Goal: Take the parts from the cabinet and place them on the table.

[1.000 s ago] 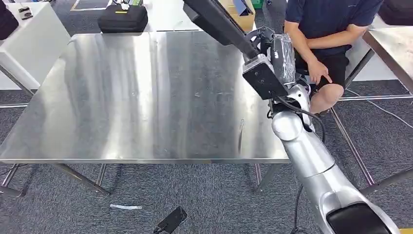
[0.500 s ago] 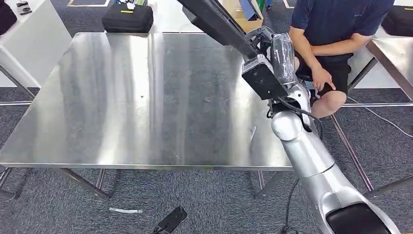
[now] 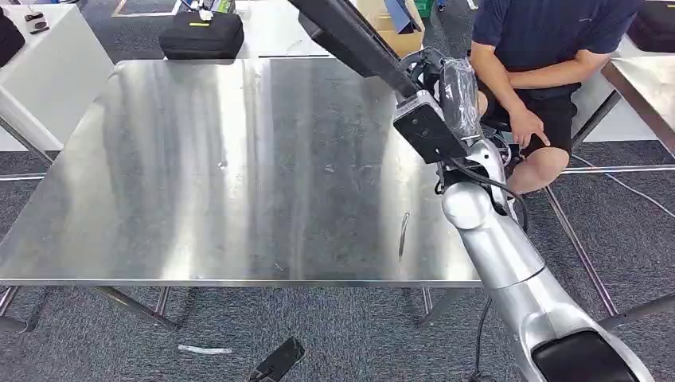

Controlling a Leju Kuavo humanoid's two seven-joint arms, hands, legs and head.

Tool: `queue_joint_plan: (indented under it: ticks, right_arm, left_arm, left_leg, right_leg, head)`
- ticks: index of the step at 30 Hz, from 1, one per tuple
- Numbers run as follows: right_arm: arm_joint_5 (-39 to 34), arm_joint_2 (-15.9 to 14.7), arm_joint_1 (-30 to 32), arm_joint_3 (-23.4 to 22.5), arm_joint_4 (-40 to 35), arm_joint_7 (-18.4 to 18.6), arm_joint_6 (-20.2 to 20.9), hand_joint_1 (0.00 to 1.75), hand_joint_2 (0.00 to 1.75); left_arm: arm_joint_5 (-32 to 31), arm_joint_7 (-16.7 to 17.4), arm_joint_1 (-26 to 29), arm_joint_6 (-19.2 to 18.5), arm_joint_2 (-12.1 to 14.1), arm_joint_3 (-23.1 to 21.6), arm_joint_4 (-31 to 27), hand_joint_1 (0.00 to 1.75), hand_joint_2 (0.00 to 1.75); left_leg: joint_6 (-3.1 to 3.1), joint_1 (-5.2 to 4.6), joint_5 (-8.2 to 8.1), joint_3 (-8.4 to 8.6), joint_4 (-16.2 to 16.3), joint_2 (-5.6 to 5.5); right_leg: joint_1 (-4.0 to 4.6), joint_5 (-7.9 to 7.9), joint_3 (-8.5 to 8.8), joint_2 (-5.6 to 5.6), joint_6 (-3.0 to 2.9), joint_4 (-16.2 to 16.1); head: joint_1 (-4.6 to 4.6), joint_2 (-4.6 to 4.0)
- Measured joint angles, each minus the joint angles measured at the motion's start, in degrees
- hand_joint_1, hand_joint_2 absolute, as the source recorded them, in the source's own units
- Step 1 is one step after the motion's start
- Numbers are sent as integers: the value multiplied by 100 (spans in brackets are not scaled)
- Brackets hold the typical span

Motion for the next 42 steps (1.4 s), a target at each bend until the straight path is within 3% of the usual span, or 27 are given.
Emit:
queue_joint_plan:
  ticks: [10, 15, 18, 21, 28, 35, 42]
  right_arm:
    - [22, 17, -23, 31, 70, -33, 4, 175, 175]
    - [483, 94, -155, 179, 153, -28, 66, 175, 175]
    - [957, 151, -380, 404, 299, 176, 144, 175, 175]
    - [2156, 317, -877, 844, 862, 654, 378, 175, 175]
    - [3644, 667, -1292, 1804, 2138, 953, 446, 175, 175]
    - [3840, 874, -1344, 2234, 2629, 1023, 468, 175, 175]
    - [4279, 1178, -1287, 2653, 2924, 1043, 756, 175, 175]
  left_arm:
    - [0, -7, 2, 9, 0, 13, 0, 0, 175]
    - [-37, -7, -1, -42, 2, 13, 0, 0, 175]
    - [-74, -7, -18, -122, 0, 13, 0, 0, 175]
    - [-162, -4, -72, -249, -50, -20, 0, 0, 175]
    - [-256, -4, -131, -369, -125, -79, 0, 0, 175]
    - [-277, -4, -160, -415, -155, -114, 2, 0, 175]
    - [-326, 20, -226, -450, -175, -177, 2, 0, 175]
  left_leg:
    - [-26, -21, 15, 3, 1, 2]
    - [-25, -32, 15, 3, 3, 1]
    - [-24, -38, 15, 2, 3, 2]
    - [-23, -45, 14, 6, 3, 16]
    - [-24, -43, 15, 15, 4, 5]
    - [-23, -44, 15, 10, 4, 0]
    - [-23, -45, 14, 12, 4, 4]
  right_leg:
    - [-15, 12, 15, -4, -22, 0]
    - [-25, 12, 15, -4, -21, 0]
    - [-30, 12, 15, -3, -21, 0]
    - [-35, 13, 10, 2, -21, 0]
    - [-32, 12, 22, -10, -21, -1]
    - [-32, 12, 21, -13, -21, -1]
    - [-32, 12, 20, -12, -22, -2]
  head:
    - [4, 0]
    - [4, 0]
    - [2, 0]
    - [-4, 0]
    - [2, 0]
    - [4, 0]
    - [4, 0]
